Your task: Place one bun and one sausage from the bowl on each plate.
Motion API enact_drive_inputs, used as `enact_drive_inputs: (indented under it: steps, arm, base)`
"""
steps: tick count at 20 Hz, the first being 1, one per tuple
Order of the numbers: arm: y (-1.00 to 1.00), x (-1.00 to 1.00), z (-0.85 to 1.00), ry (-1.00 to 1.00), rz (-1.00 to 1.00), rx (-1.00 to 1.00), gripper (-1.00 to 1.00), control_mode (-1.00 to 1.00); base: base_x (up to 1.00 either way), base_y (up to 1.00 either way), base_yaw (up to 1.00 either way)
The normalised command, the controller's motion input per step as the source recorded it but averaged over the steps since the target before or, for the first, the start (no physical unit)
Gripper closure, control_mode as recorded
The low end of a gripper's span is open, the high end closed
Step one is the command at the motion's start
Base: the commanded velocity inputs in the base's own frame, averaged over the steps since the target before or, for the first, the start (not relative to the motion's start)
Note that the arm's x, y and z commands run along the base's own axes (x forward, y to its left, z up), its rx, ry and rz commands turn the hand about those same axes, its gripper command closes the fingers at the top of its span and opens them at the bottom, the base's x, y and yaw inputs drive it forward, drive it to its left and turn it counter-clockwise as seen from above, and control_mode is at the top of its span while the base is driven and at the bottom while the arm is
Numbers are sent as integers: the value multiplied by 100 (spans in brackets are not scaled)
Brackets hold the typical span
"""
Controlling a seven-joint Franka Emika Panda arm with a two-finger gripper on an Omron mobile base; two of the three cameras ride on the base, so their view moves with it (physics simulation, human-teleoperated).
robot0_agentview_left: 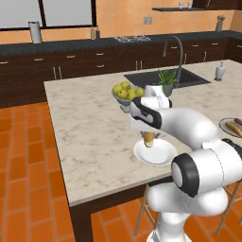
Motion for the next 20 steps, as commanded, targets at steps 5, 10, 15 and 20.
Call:
enact_drive_inputs:
  steps: [5,10,15,20]
  arm:
    - [0,2,-68,-3,0,-2,100,-100]
    - [0,18,-56,-4,0,-7,100,-100]
    - [0,15,-12,0,0,0,100,-100]
    - [-1,5,-1,0,0,0,-100,-100]
  base:
    - [0,0,0]
    - [0,0,0]
    - [0,0,0]
    - [0,0,0]
